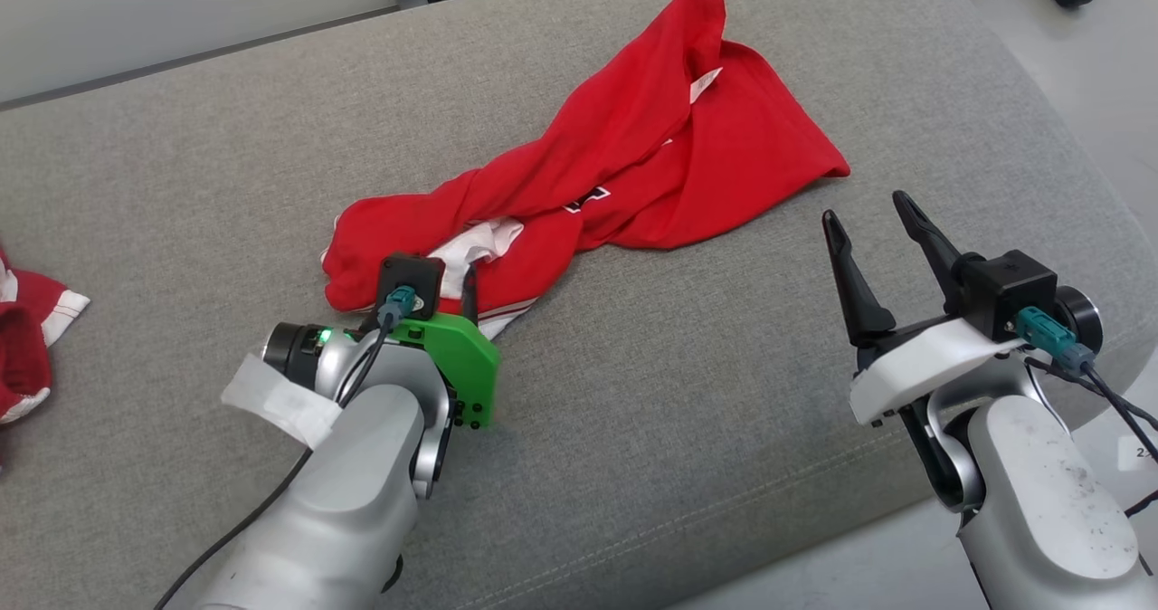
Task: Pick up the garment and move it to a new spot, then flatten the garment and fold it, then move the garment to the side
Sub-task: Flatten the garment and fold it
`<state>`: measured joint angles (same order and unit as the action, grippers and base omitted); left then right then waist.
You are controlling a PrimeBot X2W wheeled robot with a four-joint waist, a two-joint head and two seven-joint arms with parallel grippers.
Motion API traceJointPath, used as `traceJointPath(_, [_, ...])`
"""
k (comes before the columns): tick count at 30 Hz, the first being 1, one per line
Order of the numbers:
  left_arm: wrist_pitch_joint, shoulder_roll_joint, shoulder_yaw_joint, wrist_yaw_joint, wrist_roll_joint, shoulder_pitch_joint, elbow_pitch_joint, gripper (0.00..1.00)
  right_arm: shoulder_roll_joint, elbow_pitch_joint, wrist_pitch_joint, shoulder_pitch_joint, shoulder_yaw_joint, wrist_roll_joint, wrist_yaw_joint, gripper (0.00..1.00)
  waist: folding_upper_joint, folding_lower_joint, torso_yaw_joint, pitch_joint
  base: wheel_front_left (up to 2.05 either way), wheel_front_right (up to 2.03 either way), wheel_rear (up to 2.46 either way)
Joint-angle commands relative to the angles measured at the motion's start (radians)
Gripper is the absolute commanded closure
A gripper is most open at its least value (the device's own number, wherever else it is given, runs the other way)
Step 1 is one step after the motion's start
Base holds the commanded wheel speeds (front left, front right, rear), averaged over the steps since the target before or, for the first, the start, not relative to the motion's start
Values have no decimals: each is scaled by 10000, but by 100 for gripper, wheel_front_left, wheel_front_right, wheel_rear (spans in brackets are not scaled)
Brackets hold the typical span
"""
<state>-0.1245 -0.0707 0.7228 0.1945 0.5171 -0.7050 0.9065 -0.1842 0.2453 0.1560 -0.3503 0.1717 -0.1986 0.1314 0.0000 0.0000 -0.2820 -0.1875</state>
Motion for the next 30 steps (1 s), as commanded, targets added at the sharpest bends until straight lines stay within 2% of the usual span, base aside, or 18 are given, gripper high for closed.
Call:
traceJointPath(1, [-44,4,0,48,24,-221,117,42,-16,-87,-23,176,-12,47,-13,0,0,0,-13,-9,0,0,0])
traceJointPath(4, [-286,22,-135,17,165,-378,431,82,-15,-206,7,224,-50,28,-13,0,0,0,-19,-14,0,0,0])
traceJointPath(5, [-394,27,-189,-11,200,-429,509,100,-20,-246,8,238,-65,33,-13,0,0,0,-14,-13,0,0,0])
traceJointPath(10, [-829,-185,-342,-59,204,-968,907,100,47,-460,9,354,-115,60,-13,0,0,0,-21,-96,0,0,0])
traceJointPath(17, [-1183,-1072,-639,343,-64,-2474,1091,100,109,-664,57,112,-88,56,-13,0,0,0,-310,-530,0,0,0])
traceJointPath(24, [-1307,-2061,-896,710,-388,-4224,1231,100,270,-729,130,-233,105,-34,-13,0,0,0,-1012,-1166,0,0,0])
traceJointPath(30, [-1204,-2074,-705,607,-513,-4555,1741,100,405,-622,256,-418,208,-100,-14,0,0,0,-1351,-1600,0,0,0])
